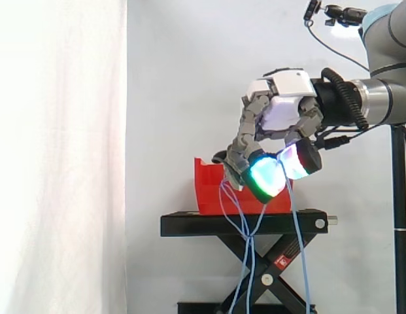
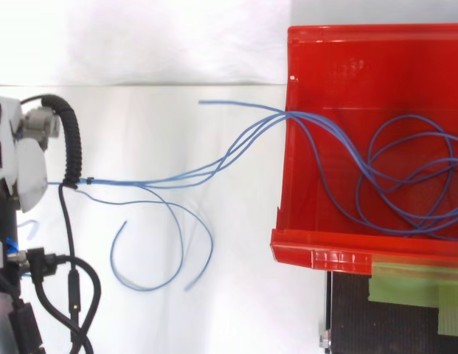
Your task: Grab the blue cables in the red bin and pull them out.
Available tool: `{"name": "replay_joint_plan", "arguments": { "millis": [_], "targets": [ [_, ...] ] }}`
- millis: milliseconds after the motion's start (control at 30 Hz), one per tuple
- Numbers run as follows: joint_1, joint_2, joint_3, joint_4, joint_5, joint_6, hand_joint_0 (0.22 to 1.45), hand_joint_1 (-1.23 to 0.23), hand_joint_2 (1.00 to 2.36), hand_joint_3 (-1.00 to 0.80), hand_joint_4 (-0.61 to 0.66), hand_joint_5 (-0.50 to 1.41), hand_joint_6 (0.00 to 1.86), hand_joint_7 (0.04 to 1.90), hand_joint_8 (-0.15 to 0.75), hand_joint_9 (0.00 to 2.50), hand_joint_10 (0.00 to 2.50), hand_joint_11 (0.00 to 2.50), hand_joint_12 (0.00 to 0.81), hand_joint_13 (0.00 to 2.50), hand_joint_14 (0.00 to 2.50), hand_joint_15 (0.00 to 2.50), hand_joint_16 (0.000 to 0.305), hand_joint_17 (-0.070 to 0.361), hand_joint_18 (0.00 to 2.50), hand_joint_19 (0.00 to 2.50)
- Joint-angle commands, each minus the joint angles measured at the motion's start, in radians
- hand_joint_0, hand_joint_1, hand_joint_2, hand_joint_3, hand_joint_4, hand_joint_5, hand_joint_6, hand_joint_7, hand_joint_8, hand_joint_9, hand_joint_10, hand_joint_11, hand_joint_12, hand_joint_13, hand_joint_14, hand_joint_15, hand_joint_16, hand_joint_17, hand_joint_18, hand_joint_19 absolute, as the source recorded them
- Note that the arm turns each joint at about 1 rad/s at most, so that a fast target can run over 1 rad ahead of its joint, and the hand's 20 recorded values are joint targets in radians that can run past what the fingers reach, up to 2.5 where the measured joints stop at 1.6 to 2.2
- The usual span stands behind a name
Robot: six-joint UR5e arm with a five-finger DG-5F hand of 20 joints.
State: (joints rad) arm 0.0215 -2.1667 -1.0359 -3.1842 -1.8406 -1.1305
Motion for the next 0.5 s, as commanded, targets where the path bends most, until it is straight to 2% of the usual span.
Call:
{"name": "replay_joint_plan", "arguments": {
  "millis": [0, 67, 200, 300, 467],
  "targets": [
    [0.009, 0.001, -0.041, 0.001, 0.027, 0.866, 0.93, -0.82, 1.00, -1.00, 0.08, 0.81, 0.75, 0.63, 0.253, 0.93, 0.02, 1.00, 0.368, 0.84, 0.03, 0.81, 0.045, 0.102, 0.62, 0.70],
    [0.017, -0.001, -0.082, 0.012, 0.038, 0.924, 0.93, -0.82, 1.00, -1.00, 0.08, 0.81, 0.74, 0.63, 0.254, 0.93, 0.02, 1.01, 0.366, 0.84, 0.03, 0.82, 0.045, 0.102, 0.62, 0.70],
    [0.023, -0.001, -0.118, 0.036, 0.044, 1.001, 0.92, -0.82, 1.00, -1.00, 0.08, 0.81, 0.74, 0.63, 0.254, 0.94, 0.02, 1.00, 0.366, 0.85, 0.03, 0.81, 0.045, 0.102, 0.63, 0.70],
    [0.026, -0.001, -0.122, 0.040, 0.047, 1.065, 0.92, -0.82, 1.00, -1.00, 0.08, 0.81, 0.71, 0.65, 0.254, 0.94, 0.02, 1.00, 0.367, 0.85, 0.03, 0.81, 0.045, 0.102, 0.63, 0.70],
    [0.029, -0.001, -0.122, 0.030, 0.047, 1.125, 0.92, -0.82, 1.00, -1.00, 0.07, 0.82, 0.70, 0.65, 0.254, 0.95, 0.02, 1.00, 0.365, 0.85, 0.02, 0.82, 0.045, 0.102, 0.63, 0.71]
  ]
}}
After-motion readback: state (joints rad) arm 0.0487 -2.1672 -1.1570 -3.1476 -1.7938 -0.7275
